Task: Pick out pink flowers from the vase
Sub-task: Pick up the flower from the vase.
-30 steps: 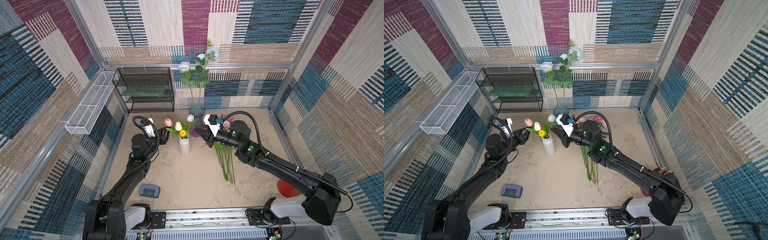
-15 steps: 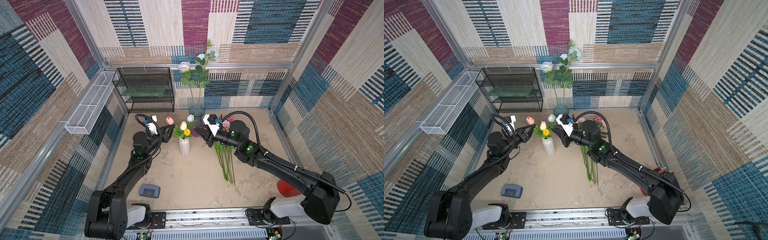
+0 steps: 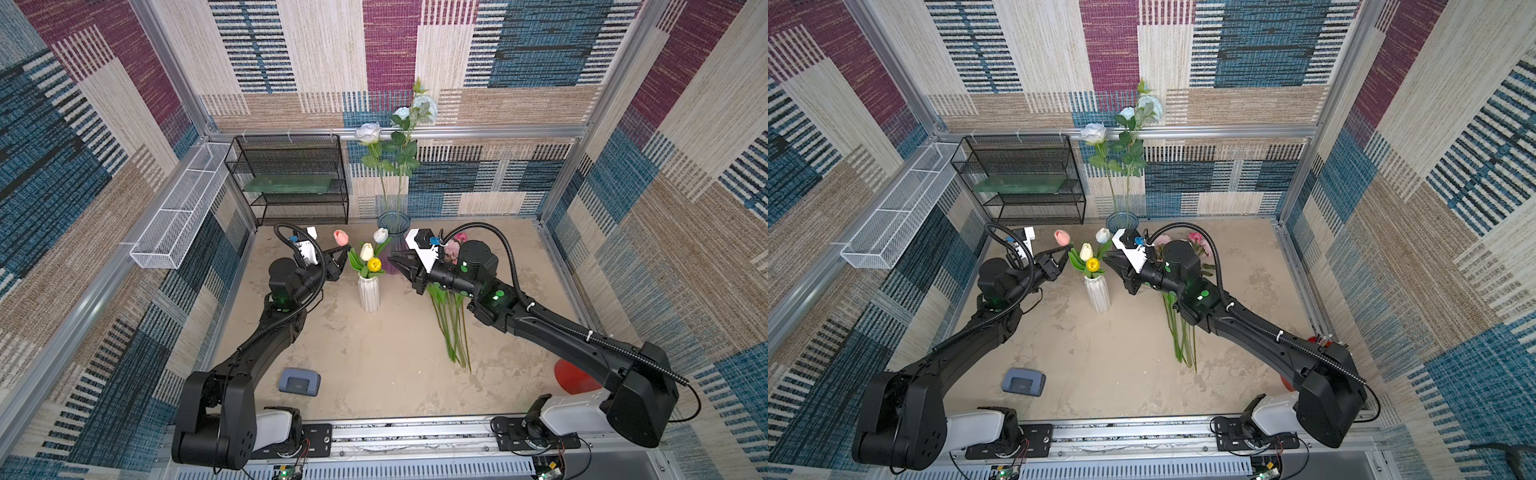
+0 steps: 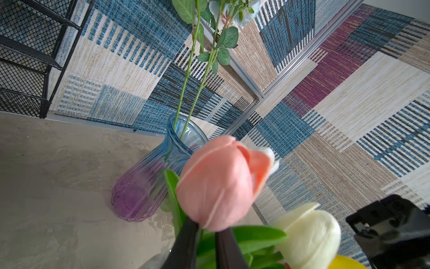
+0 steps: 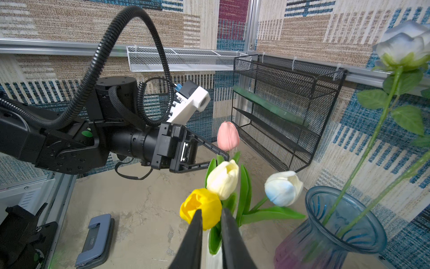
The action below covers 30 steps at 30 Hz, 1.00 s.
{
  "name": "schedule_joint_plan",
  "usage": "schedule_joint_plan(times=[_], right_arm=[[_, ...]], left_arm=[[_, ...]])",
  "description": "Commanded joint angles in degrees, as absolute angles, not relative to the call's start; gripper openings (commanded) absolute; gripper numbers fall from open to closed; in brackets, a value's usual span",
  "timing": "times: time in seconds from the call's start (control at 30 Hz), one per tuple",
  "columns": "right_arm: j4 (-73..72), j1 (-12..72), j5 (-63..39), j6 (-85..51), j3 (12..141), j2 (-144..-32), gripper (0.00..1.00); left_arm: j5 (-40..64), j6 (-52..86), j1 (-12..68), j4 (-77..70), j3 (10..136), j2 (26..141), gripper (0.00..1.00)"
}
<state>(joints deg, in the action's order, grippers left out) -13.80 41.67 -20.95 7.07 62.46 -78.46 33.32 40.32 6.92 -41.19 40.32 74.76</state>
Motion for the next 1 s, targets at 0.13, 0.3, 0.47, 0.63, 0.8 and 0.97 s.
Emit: schedule_joint_plan(times=[0.13,0.3,0.47,0.63,0.8,0.97], right_arm=[[-14.15,41.87,-20.82,6.01,62.55,-77.96,0.19],[-14.15,41.95,-20.66,5.92,62.50,-77.83,0.19],[-14.22,42.10,-20.69,5.80,62.31,-77.78,0.19],[-15.90,42.28,-21.07,4.84,62.72,-78.54,0.19],[-15.15,42.65,-20.98,5.21,64.57,-79.93,0.19],[-11.90,43.07,-17.72,3.74,66.24,-77.78,0.19]], left_arm=[[33.72,39.58,6.94,-41.40,41.34,75.37,0.07],[33.66,39.80,6.94,-41.75,41.22,75.24,0.00],[32.70,40.07,6.95,-40.68,41.13,75.57,0.18],[30.24,41.02,7.12,-40.55,41.54,77.31,0.26],[31.33,41.15,7.21,-38.95,43.62,78.98,0.17],[31.39,37.57,7.38,-30.63,45.43,74.49,0.07]])
